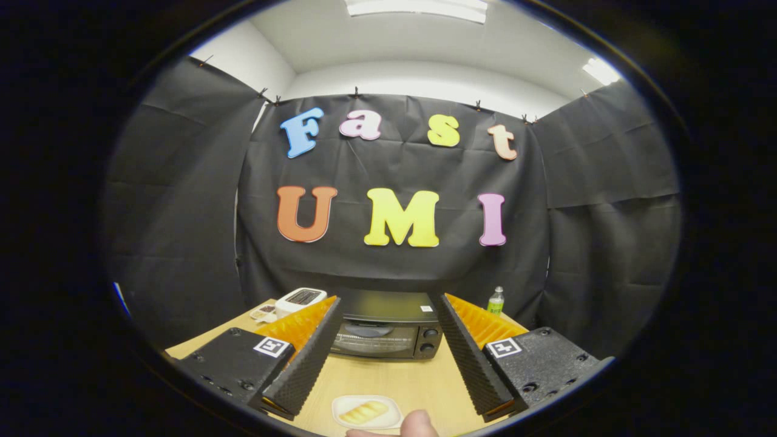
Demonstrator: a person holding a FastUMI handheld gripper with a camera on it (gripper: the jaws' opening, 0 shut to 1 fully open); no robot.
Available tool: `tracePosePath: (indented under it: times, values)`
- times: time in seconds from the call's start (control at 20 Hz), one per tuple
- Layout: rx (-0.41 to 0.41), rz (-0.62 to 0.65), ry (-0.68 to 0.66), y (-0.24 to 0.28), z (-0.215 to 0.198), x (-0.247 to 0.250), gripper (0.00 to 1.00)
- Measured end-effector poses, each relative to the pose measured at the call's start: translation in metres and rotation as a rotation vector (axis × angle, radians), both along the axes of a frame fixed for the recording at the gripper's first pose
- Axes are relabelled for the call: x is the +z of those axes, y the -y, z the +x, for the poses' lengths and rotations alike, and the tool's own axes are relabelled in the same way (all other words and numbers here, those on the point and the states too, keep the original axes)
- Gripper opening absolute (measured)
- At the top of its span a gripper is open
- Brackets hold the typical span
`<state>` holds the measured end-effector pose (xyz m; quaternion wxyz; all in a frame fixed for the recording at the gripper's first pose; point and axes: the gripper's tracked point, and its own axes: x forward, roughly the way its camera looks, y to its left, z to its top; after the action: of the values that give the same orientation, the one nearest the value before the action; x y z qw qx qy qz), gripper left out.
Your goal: Open the toaster oven, put the food inside, and close the toaster oven door.
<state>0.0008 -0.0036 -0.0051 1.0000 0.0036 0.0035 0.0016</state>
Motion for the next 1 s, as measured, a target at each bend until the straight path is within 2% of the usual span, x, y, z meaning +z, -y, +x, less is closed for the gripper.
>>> tracePosePath:
  times: [0.3, 0.6, 1.0]
  values:
    - [-0.005, 0.002, -0.016, 0.002, 0.014, -0.005, 1.00]
    - [0.008, 0.006, -0.021, 0.000, 0.049, -0.008, 1.00]
    - [0.031, 0.044, -0.074, 0.009, 0.163, -0.024, 1.00]
